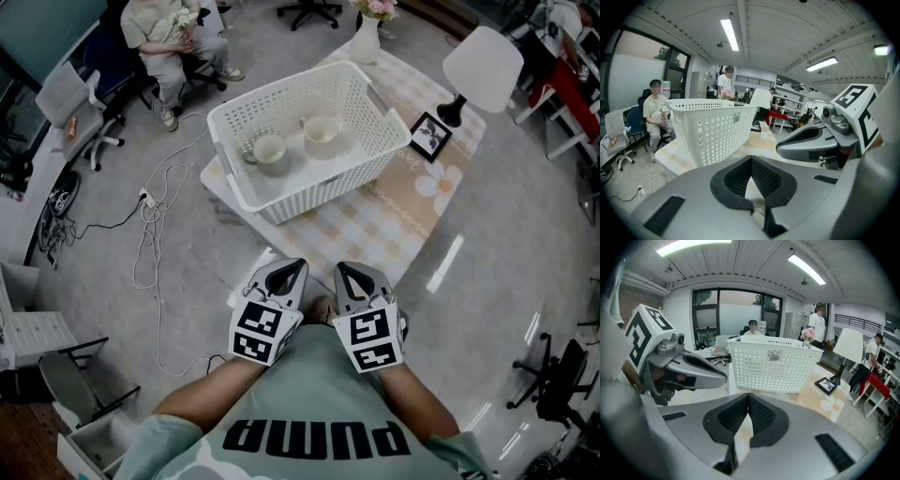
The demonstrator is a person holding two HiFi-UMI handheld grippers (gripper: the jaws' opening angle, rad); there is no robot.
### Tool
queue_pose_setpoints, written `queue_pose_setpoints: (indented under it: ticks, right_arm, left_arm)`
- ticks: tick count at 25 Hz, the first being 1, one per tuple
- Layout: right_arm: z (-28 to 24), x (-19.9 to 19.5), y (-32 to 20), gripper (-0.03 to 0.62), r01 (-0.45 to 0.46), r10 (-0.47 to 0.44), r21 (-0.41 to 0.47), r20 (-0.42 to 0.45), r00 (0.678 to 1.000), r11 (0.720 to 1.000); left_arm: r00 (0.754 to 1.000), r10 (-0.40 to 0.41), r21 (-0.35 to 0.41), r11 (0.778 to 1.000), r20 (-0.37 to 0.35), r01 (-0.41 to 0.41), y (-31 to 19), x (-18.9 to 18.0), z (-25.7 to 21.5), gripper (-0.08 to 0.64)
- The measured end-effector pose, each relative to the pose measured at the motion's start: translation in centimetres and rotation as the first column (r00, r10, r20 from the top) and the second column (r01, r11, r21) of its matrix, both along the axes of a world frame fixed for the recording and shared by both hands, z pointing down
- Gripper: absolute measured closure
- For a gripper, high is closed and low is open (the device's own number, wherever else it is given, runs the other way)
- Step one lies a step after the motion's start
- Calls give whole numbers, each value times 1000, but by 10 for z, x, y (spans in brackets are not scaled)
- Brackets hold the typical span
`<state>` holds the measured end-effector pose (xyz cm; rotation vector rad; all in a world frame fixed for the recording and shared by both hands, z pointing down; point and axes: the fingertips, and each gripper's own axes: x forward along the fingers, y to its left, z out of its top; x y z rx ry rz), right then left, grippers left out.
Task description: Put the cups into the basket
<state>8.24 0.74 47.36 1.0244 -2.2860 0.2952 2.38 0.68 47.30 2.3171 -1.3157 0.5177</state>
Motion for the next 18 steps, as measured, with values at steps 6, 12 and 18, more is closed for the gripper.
queue_pose_setpoints:
  ticks: [6,12,18]
  right_arm:
    - [1,-1,-1,577,-1,1,7,-6,1000,1000]
    - [2,-1,-1,578,-1,1,-4,0,1000,1000]
    - [5,-1,0,581,6,-6,-5,-6,1000,1000]
  left_arm:
    - [1000,-14,-2,1000,-5,14,1,-4,1,555]
    - [1000,-16,-5,1000,-9,16,0,-5,2,555]
    - [1000,-18,-7,1000,-12,18,-2,-6,2,555]
